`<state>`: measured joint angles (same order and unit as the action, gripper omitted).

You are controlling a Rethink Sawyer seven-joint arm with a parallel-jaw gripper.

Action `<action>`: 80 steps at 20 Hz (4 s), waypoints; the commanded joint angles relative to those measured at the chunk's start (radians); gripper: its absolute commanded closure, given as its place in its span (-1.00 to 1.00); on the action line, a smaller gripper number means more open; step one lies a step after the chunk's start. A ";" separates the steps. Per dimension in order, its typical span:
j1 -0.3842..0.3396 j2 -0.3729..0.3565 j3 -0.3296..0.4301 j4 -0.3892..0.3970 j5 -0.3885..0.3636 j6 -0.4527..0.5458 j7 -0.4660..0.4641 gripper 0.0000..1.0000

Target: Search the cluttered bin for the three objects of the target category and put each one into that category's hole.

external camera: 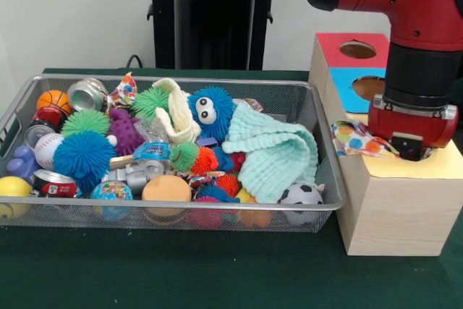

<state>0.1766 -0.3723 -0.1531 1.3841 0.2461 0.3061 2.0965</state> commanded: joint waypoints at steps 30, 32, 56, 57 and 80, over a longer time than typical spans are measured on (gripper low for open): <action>0.043 0.094 -0.031 0.084 0.017 -0.026 0.163 -1.00; 0.062 0.016 -0.059 0.108 0.016 0.057 0.159 -1.00; 0.079 -0.238 -0.112 0.156 -0.013 0.321 0.118 -1.00; 0.078 -0.237 -0.110 0.157 -0.013 0.317 0.118 -1.00; -0.051 -0.302 -0.025 0.285 -0.061 0.189 0.007 -1.00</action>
<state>0.1825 -0.6808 -0.2951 1.5065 0.2381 0.5557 2.0965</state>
